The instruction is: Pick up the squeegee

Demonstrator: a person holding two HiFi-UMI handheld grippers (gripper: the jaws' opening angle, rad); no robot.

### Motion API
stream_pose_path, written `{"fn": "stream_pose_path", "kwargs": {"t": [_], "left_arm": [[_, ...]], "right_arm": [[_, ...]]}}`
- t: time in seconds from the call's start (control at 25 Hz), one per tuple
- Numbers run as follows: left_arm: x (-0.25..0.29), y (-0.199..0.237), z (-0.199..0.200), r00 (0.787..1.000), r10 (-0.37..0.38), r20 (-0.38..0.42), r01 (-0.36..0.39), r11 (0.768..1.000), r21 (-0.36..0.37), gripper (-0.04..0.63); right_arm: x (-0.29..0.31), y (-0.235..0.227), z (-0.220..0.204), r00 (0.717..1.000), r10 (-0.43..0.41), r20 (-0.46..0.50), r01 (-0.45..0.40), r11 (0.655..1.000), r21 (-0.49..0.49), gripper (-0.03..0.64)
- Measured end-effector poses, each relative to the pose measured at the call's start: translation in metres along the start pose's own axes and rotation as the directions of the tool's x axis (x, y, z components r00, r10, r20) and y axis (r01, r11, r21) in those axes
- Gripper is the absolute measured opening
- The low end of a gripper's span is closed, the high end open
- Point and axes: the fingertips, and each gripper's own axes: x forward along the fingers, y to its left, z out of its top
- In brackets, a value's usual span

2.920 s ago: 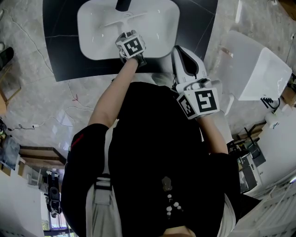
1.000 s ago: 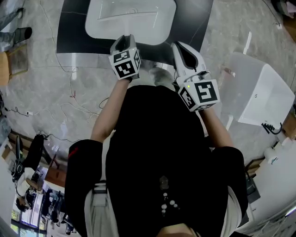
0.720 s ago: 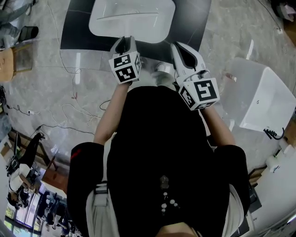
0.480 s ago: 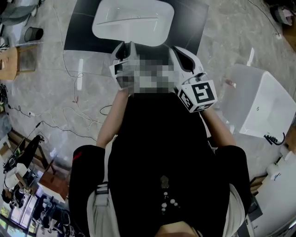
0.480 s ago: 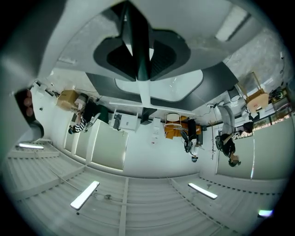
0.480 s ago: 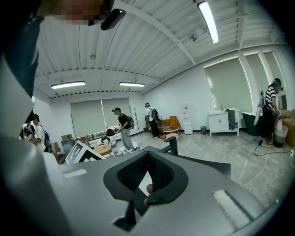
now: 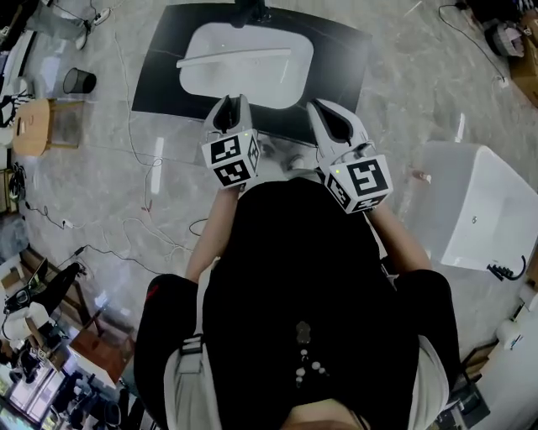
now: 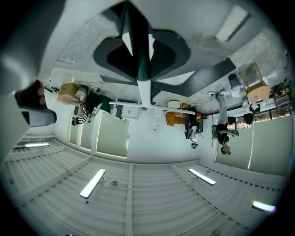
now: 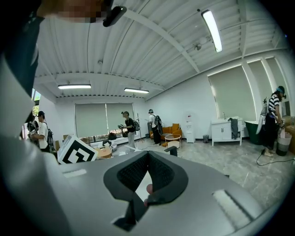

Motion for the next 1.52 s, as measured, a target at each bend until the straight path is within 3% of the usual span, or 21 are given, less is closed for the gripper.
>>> {"fn": "stream_pose_path", "kwargs": {"t": [0.64,1.16,1.52], "left_arm": [[-0.036,-0.035,0.081,0.978,-0.056,0.199,0.04,0.996,0.086,0.107],[-0.065,-0.044,0.133,0.937,-0.095,0.337,0.06,0.992,0.113,0.107],[-0.073,-0.054,0.145,0.908,-0.142,0.394,0.09,0.985,0.148,0.107]], "right_arm": [[-0.011,0.004,0.046,0.995,0.035,0.098,-0.03,0.998,-0.06,0.003],[-0.014,0.011,0.071,0.986,0.036,0.163,-0.019,0.995,-0.101,0.003],[-0.019,0.003,0.08,0.982,0.016,0.187,0.001,0.996,-0.087,0.002]]}}
